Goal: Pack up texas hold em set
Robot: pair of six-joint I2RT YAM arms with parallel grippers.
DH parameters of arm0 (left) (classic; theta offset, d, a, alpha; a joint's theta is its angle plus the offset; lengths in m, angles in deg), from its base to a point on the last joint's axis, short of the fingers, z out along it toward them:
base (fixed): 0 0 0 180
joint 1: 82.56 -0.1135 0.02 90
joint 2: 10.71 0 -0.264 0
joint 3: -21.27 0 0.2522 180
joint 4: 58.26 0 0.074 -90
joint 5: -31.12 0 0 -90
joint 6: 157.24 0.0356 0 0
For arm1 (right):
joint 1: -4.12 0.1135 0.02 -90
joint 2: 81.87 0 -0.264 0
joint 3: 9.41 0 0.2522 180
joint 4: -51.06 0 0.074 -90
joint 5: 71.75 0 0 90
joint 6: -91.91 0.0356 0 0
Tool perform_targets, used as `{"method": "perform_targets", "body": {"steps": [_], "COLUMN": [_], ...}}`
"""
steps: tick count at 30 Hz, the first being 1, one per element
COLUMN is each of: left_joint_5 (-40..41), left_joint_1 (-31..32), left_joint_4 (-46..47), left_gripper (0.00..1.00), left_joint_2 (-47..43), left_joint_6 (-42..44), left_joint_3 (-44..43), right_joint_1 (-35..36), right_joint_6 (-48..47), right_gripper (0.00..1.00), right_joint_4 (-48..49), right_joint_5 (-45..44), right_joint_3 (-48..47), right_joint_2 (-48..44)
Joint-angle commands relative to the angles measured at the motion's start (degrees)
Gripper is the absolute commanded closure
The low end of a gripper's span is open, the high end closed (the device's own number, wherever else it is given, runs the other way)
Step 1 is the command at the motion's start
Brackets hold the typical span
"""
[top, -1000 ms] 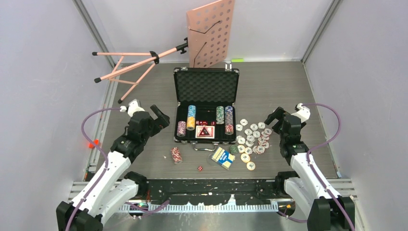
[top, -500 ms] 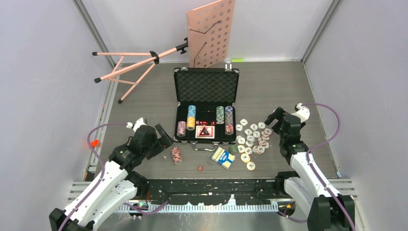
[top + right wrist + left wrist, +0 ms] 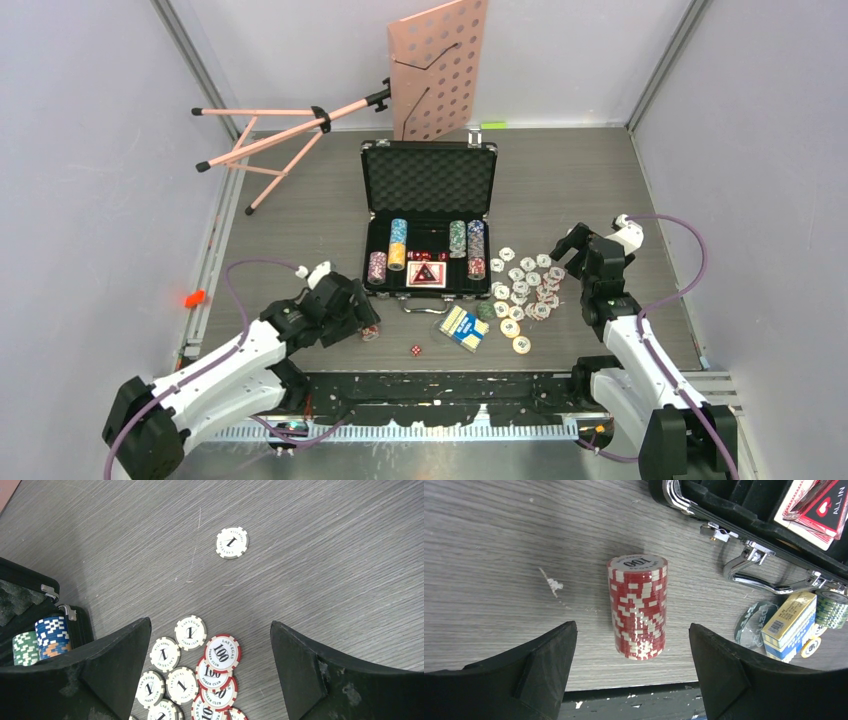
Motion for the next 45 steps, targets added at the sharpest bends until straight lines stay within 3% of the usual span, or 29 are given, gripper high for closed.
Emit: {"method": "perform_targets", "body": {"steps": [1, 3, 13, 18, 22, 30, 36, 40, 43, 45], "left_joint_5": [2.38, 3.23, 7.28, 9.0, 7.13, 2.93, 3.13, 2.59, 0.75, -1.97], "left_joint_1": [1.57, 1.85, 2.84, 2.84, 2.79, 2.76, 2.75, 2.78, 2.8, 2.81], "left_joint_4": [5.81, 6.11, 2.79, -5.02, -8.91, -11.6, -8.71, -9.48, -12.75, -12.37], "left_gripper": [0.16, 0.2, 0.64, 0.73, 0.78, 0.78, 0.78, 0.55, 0.27, 0.19], "left_joint_2": [3.31, 4.35, 5.79, 5.1, 4.9, 9.94, 11.37, 12.1, 13.86, 14.37], "left_joint_6": [-1.22, -1.15, 6.16, 15.17, 16.84, 21.22, 21.96, 21.35, 17.72, 15.06], "left_joint_3": [0.01, -0.15, -3.25, -10.53, -14.93, -21.37, -22.39, -21.66, -21.02, -19.08], "right_joint_1": [0.02, 0.03, -0.01, 0.0, 0.05, 0.0, 0.05, 0.06, 0.05, 0.05], "right_joint_6": [0.28, 0.2, 0.03, 0.01, 0.05, -0.01, -0.06, -0.01, -0.03, -0.07], "right_gripper": [0.05, 0.06, 0.07, 0.07, 0.08, 0.08, 0.08, 0.08, 0.08, 0.08], "right_joint_4": [1.09, 1.06, 1.14, 1.14, 1.16, 1.14, 1.14, 1.14, 1.14, 1.14], "right_joint_5": [0.12, 0.2, 0.63, 0.83, 0.9, 0.91, 0.93, 0.92, 0.96, 0.94], "right_joint_3": [-2.65, -2.72, -2.83, -2.76, -2.84, -2.83, -2.81, -2.76, -2.88, -2.84], "right_joint_2": [0.36, 0.46, 0.68, 0.6, 0.75, 0.6, 0.6, 0.59, 0.67, 0.73]}}
